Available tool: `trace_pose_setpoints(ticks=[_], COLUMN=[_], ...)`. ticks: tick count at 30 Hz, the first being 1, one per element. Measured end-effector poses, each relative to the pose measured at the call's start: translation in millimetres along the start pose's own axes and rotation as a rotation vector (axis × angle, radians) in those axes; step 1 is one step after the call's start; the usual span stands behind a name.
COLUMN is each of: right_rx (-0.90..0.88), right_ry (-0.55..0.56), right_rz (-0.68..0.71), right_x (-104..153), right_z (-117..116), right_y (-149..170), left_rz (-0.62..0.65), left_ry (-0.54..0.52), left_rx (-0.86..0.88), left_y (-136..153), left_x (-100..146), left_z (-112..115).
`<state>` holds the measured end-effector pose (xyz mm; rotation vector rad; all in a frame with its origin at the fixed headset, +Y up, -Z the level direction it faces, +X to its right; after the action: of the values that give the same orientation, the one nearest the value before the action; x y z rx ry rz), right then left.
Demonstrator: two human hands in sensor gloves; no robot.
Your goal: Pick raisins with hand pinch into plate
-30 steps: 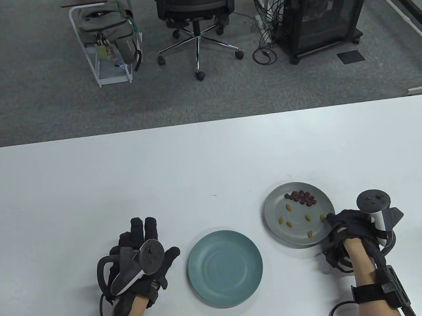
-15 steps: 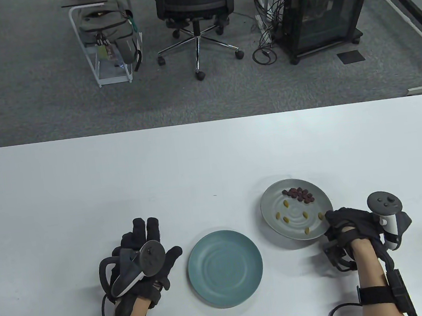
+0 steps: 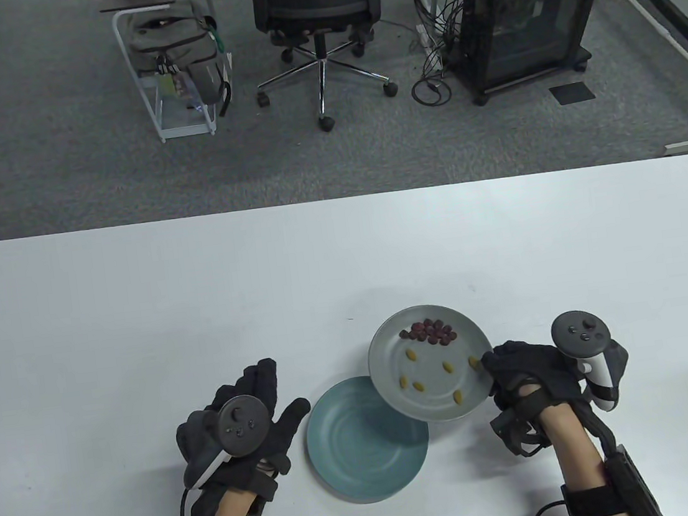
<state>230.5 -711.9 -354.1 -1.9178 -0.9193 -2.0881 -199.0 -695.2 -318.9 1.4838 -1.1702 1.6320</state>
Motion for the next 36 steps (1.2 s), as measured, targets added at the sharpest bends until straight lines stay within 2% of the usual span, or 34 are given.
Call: trace_pose_setpoints(ticks=[4, 9, 15, 18, 25, 31, 36], right_rx=[0.045, 0.088, 0.12, 0.131, 0.141, 0.124, 0.151], right_ry=[-0.065, -0.129, -0.166, -0.185, -0.205, -0.217, -0.206], right_rz=[0.051, 0.086, 0.098, 0.098, 0.113, 0.116, 0.117], right_x=[7, 12, 13, 13, 13, 7, 2], right_z=[-23, -45, -58, -63, -75, -84, -90], right_y=[-16, -30, -39, -42, -57, -71, -81], left_rz=[0.011, -0.051, -0.13, -0.176, -0.198, -0.233, -0.245], left_ry=[0.059, 0.13, 0.258, 0.319, 0.436, 0.434, 0.396], left_rx=[0.241, 0.413, 0.624, 0.664, 0.891, 1.021, 1.002], left_y=[2, 15, 27, 30, 41, 50, 56], left_x=[-2, -6, -11, -13, -18, -19, -19], left_z=[4, 11, 29, 37, 52, 52, 47])
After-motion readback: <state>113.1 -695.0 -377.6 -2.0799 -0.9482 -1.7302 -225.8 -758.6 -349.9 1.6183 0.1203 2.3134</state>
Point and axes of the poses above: the tracker on the back of each hand, its own y axis roughly to the little-finger side, its own x axis roughly from the fingertips to the wrist, z = x × y, the point moved 1 cm from there along -x, roughly from the wrist to the fingertips, and after that the axes turned 4 degrees about -z, right-handed, at the moved point
